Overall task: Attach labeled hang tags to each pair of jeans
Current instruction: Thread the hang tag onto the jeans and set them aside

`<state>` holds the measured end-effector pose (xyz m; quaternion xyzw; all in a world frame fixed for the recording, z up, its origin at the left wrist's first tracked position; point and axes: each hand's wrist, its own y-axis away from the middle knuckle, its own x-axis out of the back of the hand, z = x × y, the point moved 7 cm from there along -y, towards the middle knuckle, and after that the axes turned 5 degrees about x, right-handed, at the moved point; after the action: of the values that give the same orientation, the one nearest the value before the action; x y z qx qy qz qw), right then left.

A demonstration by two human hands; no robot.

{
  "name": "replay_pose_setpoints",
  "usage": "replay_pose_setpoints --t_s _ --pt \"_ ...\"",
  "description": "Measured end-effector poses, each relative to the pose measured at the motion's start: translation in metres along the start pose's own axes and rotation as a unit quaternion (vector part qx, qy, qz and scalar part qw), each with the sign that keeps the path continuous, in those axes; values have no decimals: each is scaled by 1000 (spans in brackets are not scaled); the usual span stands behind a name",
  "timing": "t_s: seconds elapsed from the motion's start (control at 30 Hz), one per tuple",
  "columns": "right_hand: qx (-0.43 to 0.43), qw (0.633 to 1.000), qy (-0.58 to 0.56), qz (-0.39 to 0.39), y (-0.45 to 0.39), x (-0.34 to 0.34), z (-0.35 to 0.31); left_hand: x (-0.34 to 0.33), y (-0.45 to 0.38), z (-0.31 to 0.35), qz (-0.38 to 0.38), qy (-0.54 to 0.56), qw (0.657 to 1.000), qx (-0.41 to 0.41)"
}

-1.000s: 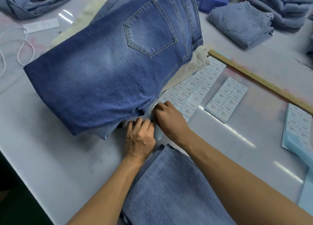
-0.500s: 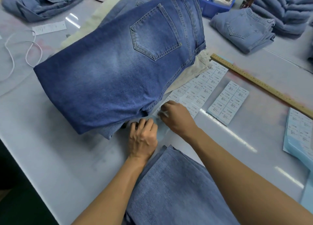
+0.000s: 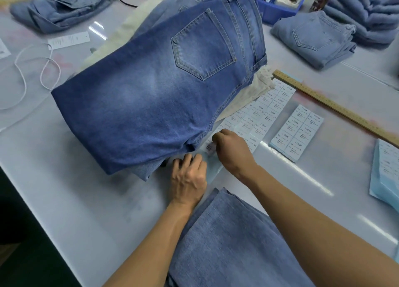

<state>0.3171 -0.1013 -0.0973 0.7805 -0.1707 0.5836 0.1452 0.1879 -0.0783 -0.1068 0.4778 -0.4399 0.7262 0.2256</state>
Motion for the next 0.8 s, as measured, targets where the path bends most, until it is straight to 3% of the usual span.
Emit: replay_pose_setpoints --t_s 0.1,0.27,0.67,0.8 --pt "12 998 -63 -6 9 -3 -5 0 0 -1 7 -3 1000 0" --pt "-6 999 37 -1 12 -10 -21 4 0 0 27 3 1000 -4" --pt "21 996 88 2 10 -4 -26 -1 0 -1 31 17 999 -1" --pt "69 989 130 15 11 -6 -44 -3 2 -3 38 32 999 2"
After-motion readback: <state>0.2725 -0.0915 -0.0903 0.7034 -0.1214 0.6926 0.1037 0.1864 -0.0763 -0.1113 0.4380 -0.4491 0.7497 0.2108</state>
